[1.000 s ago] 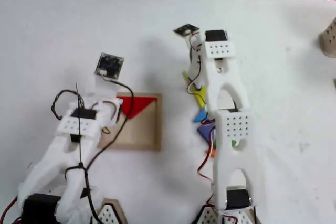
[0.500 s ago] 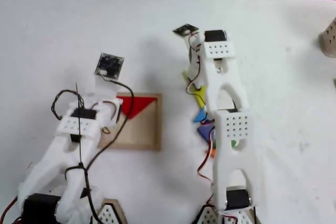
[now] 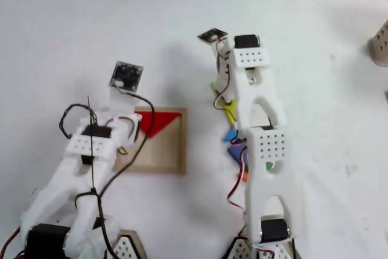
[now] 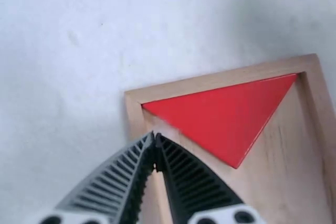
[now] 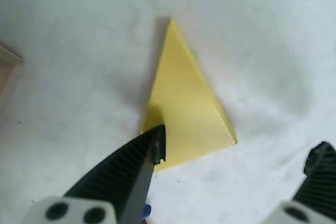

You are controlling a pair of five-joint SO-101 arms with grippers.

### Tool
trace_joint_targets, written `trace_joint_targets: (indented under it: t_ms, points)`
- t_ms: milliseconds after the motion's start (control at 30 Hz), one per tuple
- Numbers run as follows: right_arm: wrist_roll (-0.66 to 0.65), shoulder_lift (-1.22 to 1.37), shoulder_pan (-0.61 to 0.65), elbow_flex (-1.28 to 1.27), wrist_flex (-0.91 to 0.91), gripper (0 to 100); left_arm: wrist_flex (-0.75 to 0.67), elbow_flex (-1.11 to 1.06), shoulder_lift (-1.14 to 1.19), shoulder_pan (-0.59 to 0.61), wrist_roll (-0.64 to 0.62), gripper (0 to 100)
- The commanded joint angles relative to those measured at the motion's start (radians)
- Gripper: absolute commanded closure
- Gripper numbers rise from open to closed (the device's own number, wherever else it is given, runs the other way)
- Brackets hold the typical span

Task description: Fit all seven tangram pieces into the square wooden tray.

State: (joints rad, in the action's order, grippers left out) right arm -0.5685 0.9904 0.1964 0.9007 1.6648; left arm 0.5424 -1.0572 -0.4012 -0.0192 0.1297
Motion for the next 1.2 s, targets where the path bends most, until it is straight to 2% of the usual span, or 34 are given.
trace_joint_targets:
  t_ms: [0,1167]
  points:
    - [0.003,-0.027,0.028,-0.002,0.007,59.4,-0.018,0.003,-0.031,0.007,0.009,97]
    - [0.037,-0.050,0.047,-0.002,0.024,59.4,-0.020,0.003,-0.031,0.005,0.009,97]
